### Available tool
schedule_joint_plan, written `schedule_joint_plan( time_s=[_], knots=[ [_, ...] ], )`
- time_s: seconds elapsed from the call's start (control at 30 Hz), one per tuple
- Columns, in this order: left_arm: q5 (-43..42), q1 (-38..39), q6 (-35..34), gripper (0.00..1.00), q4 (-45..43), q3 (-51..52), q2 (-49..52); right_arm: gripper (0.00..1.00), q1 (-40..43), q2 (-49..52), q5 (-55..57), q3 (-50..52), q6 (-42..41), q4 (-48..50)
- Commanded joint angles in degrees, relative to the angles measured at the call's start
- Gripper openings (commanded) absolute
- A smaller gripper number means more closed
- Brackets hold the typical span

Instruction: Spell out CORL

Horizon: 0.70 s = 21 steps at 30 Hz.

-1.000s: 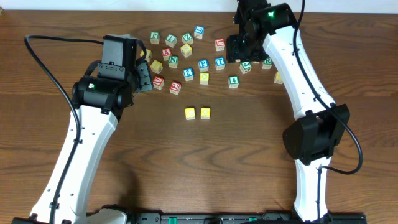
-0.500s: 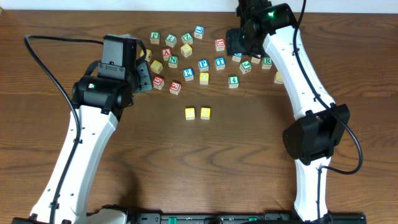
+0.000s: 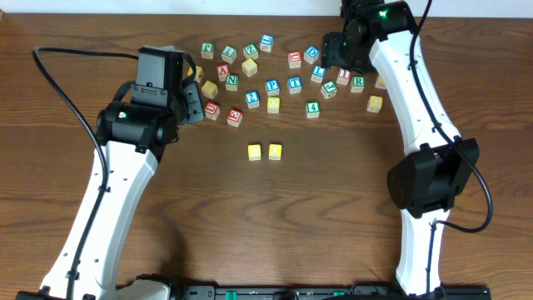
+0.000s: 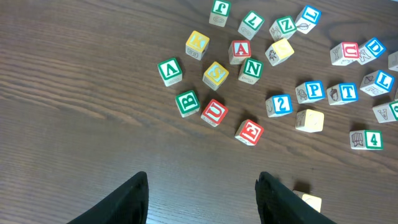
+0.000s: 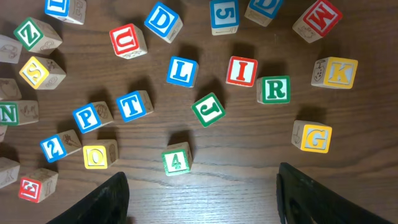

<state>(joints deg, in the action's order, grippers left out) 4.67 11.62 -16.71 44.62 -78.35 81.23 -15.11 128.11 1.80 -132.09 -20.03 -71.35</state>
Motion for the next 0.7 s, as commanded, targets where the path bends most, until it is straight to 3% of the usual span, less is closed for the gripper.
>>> schedule_joint_plan(
  time_s=[0.0, 0.67],
  knots=[
    [0.55, -0.35, -0.48, 0.55, -0.07, -0.63, 0.5, 0.71, -0.31, -0.68, 0.35, -0.15, -1.81, -0.2],
    [0.52, -0.31, -0.5, 0.55, -4.63, -0.63, 8.48, 0.72, -2.16, -0.48, -2.19, -0.15, -2.23, 1.77]
  ],
)
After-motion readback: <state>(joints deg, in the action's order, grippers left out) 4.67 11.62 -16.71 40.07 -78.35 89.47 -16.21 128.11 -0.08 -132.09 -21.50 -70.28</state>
